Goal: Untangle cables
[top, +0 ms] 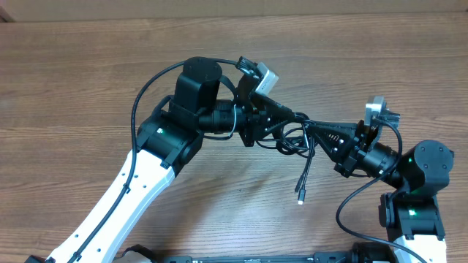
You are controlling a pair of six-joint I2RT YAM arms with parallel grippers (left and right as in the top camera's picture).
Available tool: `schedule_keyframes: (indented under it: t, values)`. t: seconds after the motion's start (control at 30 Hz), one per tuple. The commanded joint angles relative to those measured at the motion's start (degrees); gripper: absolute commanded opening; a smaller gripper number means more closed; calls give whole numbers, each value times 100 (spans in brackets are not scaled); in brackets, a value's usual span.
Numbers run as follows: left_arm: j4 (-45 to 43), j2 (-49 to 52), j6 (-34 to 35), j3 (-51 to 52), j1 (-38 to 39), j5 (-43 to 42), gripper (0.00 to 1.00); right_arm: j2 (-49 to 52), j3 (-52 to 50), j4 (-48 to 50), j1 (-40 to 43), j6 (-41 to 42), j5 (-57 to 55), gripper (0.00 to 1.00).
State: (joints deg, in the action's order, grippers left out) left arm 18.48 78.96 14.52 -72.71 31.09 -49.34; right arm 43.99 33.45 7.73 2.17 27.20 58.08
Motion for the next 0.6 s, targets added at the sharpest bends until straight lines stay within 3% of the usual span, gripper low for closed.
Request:
schedule_keyframes:
  t: [0.0, 0.47, 0.57]
  values:
    - [85, -85, -170, -57, 44, -695, 12, -57, 92, 37, 20, 39, -254, 4]
    - [356, -85, -356, -57, 297, -695, 18, -57, 92, 240, 20, 44, -286, 5]
    - [302, -85, -382, -57, 295, -507, 4, -57, 92, 201, 20, 42, -208, 5]
